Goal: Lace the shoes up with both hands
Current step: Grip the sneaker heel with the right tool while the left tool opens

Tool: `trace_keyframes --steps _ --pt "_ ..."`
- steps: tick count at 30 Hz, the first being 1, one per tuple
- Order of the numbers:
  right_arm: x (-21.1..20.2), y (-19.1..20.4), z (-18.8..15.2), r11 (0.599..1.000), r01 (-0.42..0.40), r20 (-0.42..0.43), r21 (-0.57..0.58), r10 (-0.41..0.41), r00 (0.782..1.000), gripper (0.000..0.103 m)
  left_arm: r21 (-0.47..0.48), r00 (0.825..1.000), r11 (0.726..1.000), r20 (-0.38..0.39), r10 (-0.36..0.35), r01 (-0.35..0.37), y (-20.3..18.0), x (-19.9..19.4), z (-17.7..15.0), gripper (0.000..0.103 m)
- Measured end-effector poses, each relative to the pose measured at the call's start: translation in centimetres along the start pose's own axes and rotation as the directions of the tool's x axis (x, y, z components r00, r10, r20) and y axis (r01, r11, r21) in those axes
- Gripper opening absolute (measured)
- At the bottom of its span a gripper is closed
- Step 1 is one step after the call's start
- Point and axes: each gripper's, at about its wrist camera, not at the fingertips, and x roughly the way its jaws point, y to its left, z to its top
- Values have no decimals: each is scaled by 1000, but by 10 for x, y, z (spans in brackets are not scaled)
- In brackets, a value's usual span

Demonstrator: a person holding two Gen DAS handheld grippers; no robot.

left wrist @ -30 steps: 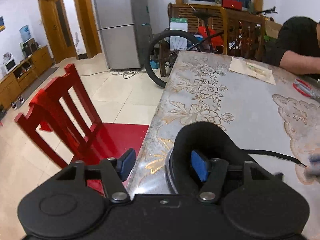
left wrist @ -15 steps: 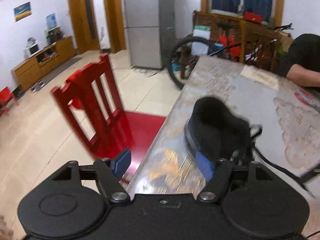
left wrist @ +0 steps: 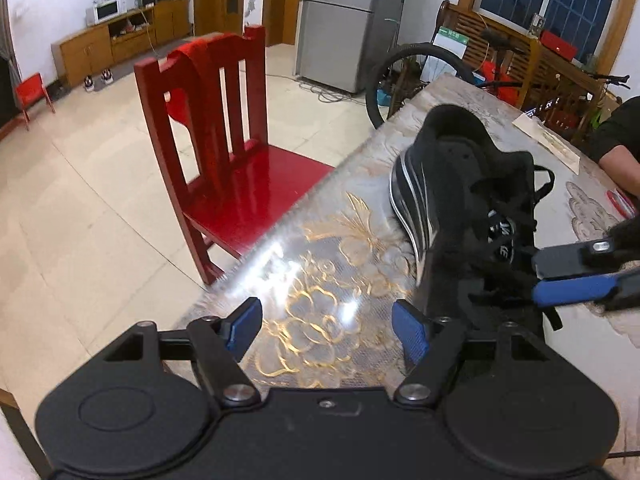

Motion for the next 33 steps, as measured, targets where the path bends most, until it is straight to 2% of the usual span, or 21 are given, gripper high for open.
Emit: trace_keyframes --steps 1,2,3,5,7,8,9,11,13,16,18,19,20,22,24,26,28,30,32,33 --pt "-5 13 0 991 44 3 -126 -44 999 39 -7 1000 1000 -2 -3 3 2 1 -2 69" --pt "-8 32 -3 955 101 20 -279 -99 995 39 -15 1000 1000 -1 -5 5 4 2 -3 69" --pt "-7 52 -8 884 158 51 -441 -151 987 39 -24 1000 1000 -1 -6 6 7 3 -4 69" --pt "-2 83 -21 698 240 130 -675 -208 970 39 -45 1000 999 -4 -8 8 12 3 -7 69" --pt "7 108 -34 486 293 208 -824 -221 953 39 -66 1000 998 -6 -13 13 17 2 -10 69" --pt "16 116 -39 400 293 220 -869 -219 951 36 -71 1000 997 -5 -13 12 19 2 -11 69" --pt "26 120 -39 344 282 210 -895 -231 950 34 -72 1000 997 -5 -12 12 20 2 -13 69" --pt "47 126 -39 271 250 175 -930 -271 947 27 -70 1000 998 -5 -6 6 23 2 -14 69" --pt "59 128 -39 200 235 165 -951 -314 935 27 -70 1000 998 -3 -3 3 25 4 -15 69" --pt "72 125 -47 48 223 189 -974 -383 904 26 -78 1000 997 -8 -14 14 28 6 -16 69" --pt "72 121 -55 -40 210 209 -977 -401 892 26 -80 1000 997 -12 -20 19 29 8 -16 69" --pt "73 120 -57 -70 206 216 -976 -414 884 21 -79 1000 997 -14 -23 22 29 10 -16 69" --pt "76 120 -57 -95 205 226 -974 -425 877 7 -76 1000 997 -15 -26 25 28 11 -15 69" --pt "78 117 -54 -121 205 237 -971 -442 865 4 -70 999 997 -15 -30 29 27 11 -13 69" --pt "75 118 -49 -91 197 216 -976 -436 873 3 -66 999 997 -8 -31 31 27 10 -10 69" --pt "68 117 -40 -29 227 219 -974 -397 891 3 -70 999 997 17 -36 37 27 4 -5 69" --pt "52 118 -27 1 284 268 -959 -326 906 3 -87 997 994 53 -61 66 26 -3 6 69" --pt "37 118 -13 -13 351 342 -936 -267 901 3 -103 991 988 84 -105 113 23 -8 19 69" --pt "21 114 -2 -37 378 376 -925 -230 898 3 -103 980 979 114 -164 176 14 -12 34 69" --pt "17 110 1 -48 369 371 -928 -214 904 3 -92 975 976 124 -184 196 8 -12 40 69"
